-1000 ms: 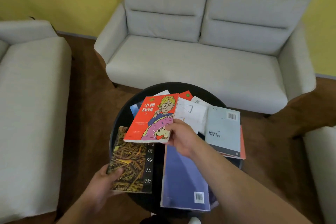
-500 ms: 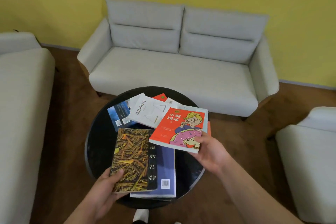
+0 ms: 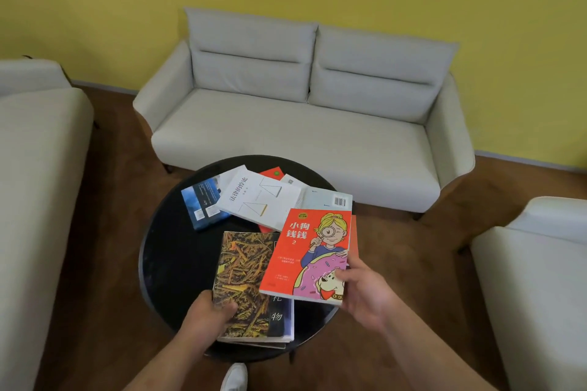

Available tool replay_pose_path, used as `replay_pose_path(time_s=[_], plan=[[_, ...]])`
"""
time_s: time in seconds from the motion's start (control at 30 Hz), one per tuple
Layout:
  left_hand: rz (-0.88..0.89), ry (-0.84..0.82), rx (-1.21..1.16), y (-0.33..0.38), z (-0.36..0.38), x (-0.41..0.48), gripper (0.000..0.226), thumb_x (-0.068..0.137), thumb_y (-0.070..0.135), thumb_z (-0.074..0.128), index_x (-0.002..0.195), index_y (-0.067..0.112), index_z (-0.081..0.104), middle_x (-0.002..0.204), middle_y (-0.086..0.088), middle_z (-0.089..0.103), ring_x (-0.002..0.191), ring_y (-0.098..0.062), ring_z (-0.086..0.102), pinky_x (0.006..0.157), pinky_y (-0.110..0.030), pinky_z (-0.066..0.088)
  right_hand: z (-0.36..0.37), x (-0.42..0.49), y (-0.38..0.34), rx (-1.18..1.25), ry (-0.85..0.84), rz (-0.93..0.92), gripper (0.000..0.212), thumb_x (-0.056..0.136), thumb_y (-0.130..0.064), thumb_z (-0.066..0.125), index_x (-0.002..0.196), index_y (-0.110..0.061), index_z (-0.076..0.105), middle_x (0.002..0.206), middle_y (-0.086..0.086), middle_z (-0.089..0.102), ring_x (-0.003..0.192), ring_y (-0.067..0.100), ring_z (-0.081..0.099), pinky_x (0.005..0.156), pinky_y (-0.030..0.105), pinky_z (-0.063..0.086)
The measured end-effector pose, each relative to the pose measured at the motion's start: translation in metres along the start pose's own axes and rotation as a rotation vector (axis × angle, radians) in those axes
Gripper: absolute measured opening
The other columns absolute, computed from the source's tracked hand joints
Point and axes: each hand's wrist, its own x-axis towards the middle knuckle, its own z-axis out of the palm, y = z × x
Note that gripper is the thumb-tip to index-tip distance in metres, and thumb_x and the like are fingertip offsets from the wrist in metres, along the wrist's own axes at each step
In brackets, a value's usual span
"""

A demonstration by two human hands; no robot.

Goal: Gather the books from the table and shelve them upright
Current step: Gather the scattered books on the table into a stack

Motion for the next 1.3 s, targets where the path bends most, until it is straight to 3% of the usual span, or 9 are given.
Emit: replay_pose_path(time_s=[0.13,0.33,0.47,0.57,0.63,0.83,1.07,1.23,1.3], plan=[[0.064,-0.054,0.051,-0.001,-0.004,0.001,0.029,0.091,0.025,0.07,0.11,0.016,0.052,0.104,-0.001,0.066,0.091,-0.014,0.064,0.073,-0.032,0.051,0.005,0.003,0.013,-0.096,-0.006,0.04,0.04,0.104,0.0,0.045,0.135,-0.023,0.055,0.119,0.01,0.075,0.108,0.031,0.072,0.07,0.04,0.062],[0.086,-0.09,-0.058,0.002,-0.009,0.0,0.032,0.096,0.035,0.062,0.12,0.018,0.05,0.104,0.001,0.069,0.09,-0.014,0.069,0.071,-0.03,0.052,0.014,0.014,0.032,-0.22,-0.061,0.087,0.04,0.105,-0.002,0.044,0.133,-0.03,0.056,0.12,0.009,0.075,0.115,0.032,0.069,0.091,0.055,0.059],[0.089,-0.116,-0.18,0.008,-0.004,0.002,0.035,0.102,0.04,0.048,0.132,0.022,0.048,0.108,0.001,0.072,0.091,-0.016,0.074,0.083,-0.039,0.059,0.027,0.028,0.045,-0.425,-0.011,0.13,0.03,0.103,-0.006,0.052,0.127,-0.023,0.059,0.113,0.004,0.077,0.111,0.025,0.07,0.091,0.05,0.06],[0.01,-0.162,-0.306,0.012,-0.006,0.012,0.067,0.098,0.046,0.054,0.154,0.026,0.024,0.118,-0.005,0.069,0.09,-0.024,0.076,0.084,-0.046,0.061,0.036,0.04,0.049,-0.524,0.069,0.096,0.026,0.099,-0.026,0.064,0.124,-0.019,0.062,0.109,-0.002,0.078,0.106,0.019,0.072,0.098,0.048,0.057],[-0.046,-0.215,-0.453,0.018,-0.009,0.017,0.079,0.096,0.045,0.058,0.157,0.035,0.009,0.121,-0.007,0.066,0.088,-0.028,0.077,0.073,-0.043,0.063,0.043,0.049,0.049,-0.449,0.136,0.07,0.032,0.099,-0.029,0.063,0.13,-0.023,0.057,0.113,-0.003,0.075,0.103,0.016,0.071,0.084,0.039,0.06],[-0.062,-0.316,-0.504,0.036,-0.014,0.032,0.05,0.101,0.037,0.053,0.146,0.042,0.033,0.11,-0.01,0.076,0.093,-0.033,0.076,0.087,-0.058,0.057,0.067,0.068,0.049,-0.332,0.165,0.086,0.034,0.104,-0.022,0.054,0.137,-0.031,0.051,0.11,-0.004,0.073,0.089,0.015,0.074,0.057,0.027,0.058],[-0.108,-0.342,-0.576,0.026,-0.008,0.043,0.049,0.106,0.036,0.04,0.151,0.049,0.025,0.113,-0.012,0.074,0.092,-0.035,0.075,0.076,-0.053,0.06,0.079,0.077,0.06,-0.382,0.15,0.076,0.038,0.107,-0.022,0.047,0.143,-0.035,0.047,0.112,-0.008,0.073,0.092,0.013,0.075,0.06,0.025,0.059],[-0.19,-0.374,-0.638,0.019,-0.011,0.047,0.058,0.093,0.053,0.055,0.147,0.036,0.04,0.113,-0.017,0.074,0.097,-0.041,0.073,0.081,-0.057,0.058,0.066,0.075,0.062,-0.26,0.183,0.088,0.065,0.101,-0.04,0.056,0.157,-0.028,0.027,0.128,0.0,0.067,0.088,0.012,0.071,0.062,0.026,0.055],[-0.301,-0.423,-0.692,0.013,-0.011,0.049,0.071,0.082,0.069,0.053,0.135,0.022,0.057,0.116,-0.021,0.072,0.103,-0.045,0.07,0.092,-0.062,0.053,0.056,0.077,0.068,-0.21,0.17,0.166,0.065,0.098,-0.058,0.047,0.151,-0.021,0.04,0.119,0.002,0.073,0.088,0.014,0.071,0.068,0.029,0.051]])
